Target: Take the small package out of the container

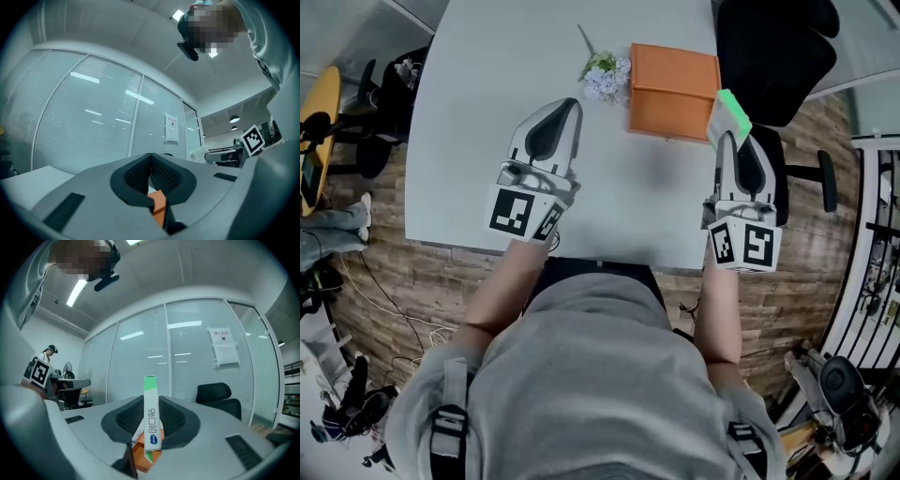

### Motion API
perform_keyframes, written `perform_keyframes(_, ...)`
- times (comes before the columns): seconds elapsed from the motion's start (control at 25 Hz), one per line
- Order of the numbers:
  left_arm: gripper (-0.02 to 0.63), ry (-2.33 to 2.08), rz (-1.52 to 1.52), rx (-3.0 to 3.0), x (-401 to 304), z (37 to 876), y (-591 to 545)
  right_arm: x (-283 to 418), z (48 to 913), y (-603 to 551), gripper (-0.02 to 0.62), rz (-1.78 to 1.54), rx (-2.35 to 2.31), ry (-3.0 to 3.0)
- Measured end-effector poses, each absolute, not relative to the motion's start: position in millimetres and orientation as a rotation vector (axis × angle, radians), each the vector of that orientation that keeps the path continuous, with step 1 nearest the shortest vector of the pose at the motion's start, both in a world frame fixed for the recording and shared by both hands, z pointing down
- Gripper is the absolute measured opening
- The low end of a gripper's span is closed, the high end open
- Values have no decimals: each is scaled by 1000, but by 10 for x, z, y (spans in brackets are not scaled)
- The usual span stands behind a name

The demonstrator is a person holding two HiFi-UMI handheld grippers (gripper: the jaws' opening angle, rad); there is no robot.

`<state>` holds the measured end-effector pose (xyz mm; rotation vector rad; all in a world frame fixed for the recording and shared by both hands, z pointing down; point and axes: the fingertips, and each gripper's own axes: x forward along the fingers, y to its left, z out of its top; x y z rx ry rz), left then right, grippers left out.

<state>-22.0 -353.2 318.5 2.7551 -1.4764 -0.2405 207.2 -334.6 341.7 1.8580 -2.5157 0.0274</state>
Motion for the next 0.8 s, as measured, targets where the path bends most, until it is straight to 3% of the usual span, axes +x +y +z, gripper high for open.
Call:
perform_keyframes(0.32,20,-1457,-296,2797,-290,2928,-3242,1887,2916,-2928,115,-78,1919,-2557)
perform_keyframes(0.8,20,-1455,-317,2804,-269,2829,-3075,1885,2857,-2734,115,-96,1966,-2542)
